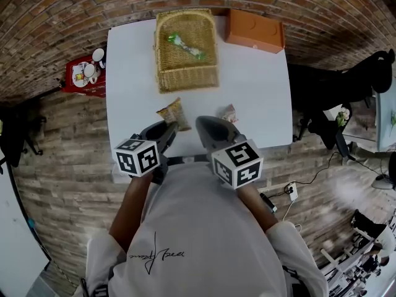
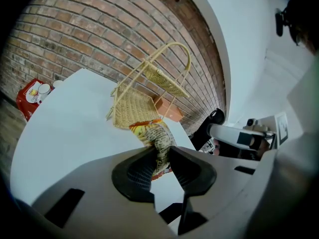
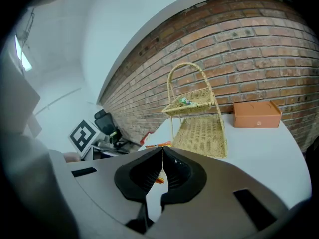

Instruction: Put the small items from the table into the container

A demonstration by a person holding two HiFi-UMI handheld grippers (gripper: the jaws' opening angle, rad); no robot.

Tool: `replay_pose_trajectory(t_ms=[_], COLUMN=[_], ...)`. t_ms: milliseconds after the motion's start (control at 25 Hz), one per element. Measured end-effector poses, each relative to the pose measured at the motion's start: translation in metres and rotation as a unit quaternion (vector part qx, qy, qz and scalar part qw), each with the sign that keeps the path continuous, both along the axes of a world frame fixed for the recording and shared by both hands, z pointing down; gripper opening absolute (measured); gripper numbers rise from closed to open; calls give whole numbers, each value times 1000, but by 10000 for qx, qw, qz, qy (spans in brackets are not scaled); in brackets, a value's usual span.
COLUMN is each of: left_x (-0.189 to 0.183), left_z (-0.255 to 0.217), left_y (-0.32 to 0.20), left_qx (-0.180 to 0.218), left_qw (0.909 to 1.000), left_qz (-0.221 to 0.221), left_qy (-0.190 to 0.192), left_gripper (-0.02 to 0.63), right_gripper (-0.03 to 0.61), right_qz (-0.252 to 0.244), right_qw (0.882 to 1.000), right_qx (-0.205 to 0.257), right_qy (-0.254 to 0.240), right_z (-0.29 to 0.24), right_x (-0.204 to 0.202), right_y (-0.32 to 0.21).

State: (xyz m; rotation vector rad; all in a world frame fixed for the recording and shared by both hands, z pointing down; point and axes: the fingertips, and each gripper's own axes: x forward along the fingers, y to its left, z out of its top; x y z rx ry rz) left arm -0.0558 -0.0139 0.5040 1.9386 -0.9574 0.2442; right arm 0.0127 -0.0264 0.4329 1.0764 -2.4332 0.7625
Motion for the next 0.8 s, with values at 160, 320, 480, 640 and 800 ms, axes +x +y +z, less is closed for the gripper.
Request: replay_pose_trajectory(t_ms=[160,320,480,640,800], left_x=[0,1,2,-2,1], left_z=[-12,-19,-22,-24,-26], left_y=[-3,-6,-9,-16,-24], left_qx=[145,222,269,290,350], left_qw=[9999,9997,9996,9995,9993], left_qz=[0,-1,11,-103,-69], left_qy=[16,38,30,80,83], left_gripper=[95,94,94,94,94], right_gripper=[23,22,23,23,23], right_qz=[-10,7,32,67,87], right_qw=[10000,10000,10000,10000,10000], right_qx=[15,27,44,52,43], right_qy=[3,-4,-15,-26,-19], right_z=[-1,-1,-2,-3,-2], right_x=[0,1,3,5,6], right_y=[0,-1,-1,0,0])
